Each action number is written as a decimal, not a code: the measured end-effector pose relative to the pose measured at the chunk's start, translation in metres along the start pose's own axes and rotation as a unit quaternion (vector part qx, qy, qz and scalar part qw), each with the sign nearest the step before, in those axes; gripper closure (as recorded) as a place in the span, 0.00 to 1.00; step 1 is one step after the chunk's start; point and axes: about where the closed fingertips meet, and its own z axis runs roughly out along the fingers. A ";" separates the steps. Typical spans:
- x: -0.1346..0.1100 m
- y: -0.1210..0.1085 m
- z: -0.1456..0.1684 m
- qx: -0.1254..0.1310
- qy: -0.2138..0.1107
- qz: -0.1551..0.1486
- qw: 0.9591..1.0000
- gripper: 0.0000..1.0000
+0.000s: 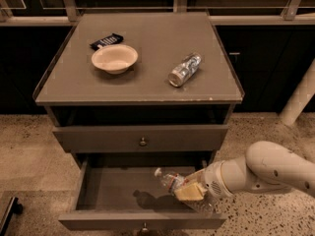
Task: Pick water bottle from middle drawer and place on counter
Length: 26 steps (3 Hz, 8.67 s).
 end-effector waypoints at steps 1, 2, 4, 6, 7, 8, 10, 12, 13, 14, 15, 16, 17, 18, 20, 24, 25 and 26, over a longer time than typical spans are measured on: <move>-0.031 0.062 -0.027 0.013 0.025 -0.081 0.996 1.00; -0.076 0.109 -0.072 0.056 0.021 -0.171 0.983 1.00; -0.087 0.120 -0.085 0.079 0.023 -0.191 0.978 1.00; -0.143 0.147 -0.170 0.105 0.000 -0.321 0.941 1.00; -0.190 0.180 -0.221 0.109 0.016 -0.405 0.908 1.00; -0.247 0.186 -0.250 0.110 -0.007 -0.449 0.886 1.00; -0.306 0.174 -0.240 0.091 -0.039 -0.478 0.873 1.00; -0.345 0.158 -0.230 0.083 -0.022 -0.519 0.850 1.00; -0.386 0.126 -0.213 0.067 0.001 -0.561 0.825 1.00; -0.419 0.099 -0.209 0.073 0.012 -0.581 0.811 1.00; -0.439 0.072 -0.198 0.075 0.024 -0.590 0.804 1.00; -0.445 0.045 -0.184 0.074 0.027 -0.582 0.810 1.00; -0.438 0.021 -0.165 0.055 -0.004 -0.558 0.828 1.00; -0.425 0.005 -0.148 0.037 -0.040 -0.530 0.846 1.00; -0.397 -0.010 -0.124 0.016 -0.083 -0.484 0.871 1.00; -0.395 -0.011 -0.123 0.016 -0.083 -0.483 0.872 0.13; -0.395 -0.011 -0.123 0.016 -0.083 -0.483 0.872 0.00; -0.395 -0.011 -0.123 0.016 -0.083 -0.483 0.872 0.00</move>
Offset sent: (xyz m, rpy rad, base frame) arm -0.0492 0.0703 0.2563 -0.3057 -0.5132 0.2893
